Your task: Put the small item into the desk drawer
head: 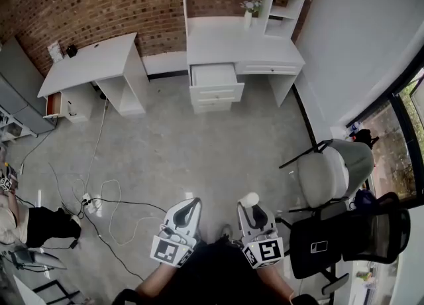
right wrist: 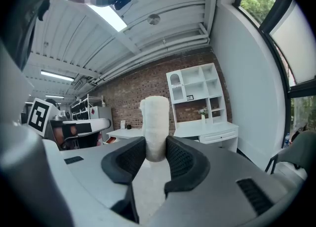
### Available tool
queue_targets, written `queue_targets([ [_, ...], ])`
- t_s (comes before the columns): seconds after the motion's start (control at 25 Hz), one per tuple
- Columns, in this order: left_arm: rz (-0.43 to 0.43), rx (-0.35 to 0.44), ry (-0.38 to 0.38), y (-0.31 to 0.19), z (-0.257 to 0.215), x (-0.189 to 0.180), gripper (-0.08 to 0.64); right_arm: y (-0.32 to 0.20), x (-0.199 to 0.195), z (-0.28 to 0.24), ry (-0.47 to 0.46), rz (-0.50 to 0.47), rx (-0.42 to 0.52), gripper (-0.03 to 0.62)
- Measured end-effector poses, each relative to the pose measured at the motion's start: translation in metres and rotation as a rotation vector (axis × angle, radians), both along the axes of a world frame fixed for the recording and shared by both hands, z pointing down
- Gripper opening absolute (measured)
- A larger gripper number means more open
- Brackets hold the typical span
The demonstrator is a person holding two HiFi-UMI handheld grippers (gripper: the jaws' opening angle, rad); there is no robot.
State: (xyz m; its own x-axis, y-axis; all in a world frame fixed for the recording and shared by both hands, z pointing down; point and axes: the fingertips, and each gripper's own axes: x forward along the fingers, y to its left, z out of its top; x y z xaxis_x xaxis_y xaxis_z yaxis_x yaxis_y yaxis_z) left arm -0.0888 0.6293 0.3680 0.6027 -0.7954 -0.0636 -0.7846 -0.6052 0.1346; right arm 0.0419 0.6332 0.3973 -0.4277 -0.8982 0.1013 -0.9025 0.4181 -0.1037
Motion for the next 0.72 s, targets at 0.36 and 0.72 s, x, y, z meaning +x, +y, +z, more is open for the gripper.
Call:
queue_targets([
  [0.36, 0.004, -0.004, -0.009, 0.001, 0.003, 0.04, 0.023, 0.002, 0.037, 0.003, -0.039, 0.0, -0.001, 0.143],
  [0.72, -0.037, 0.007, -0.032, -0.005, 0.006, 0.096, 0.023, -0.008, 0.092, 0.016, -0.04, -0.055, 0.004, 0.143],
])
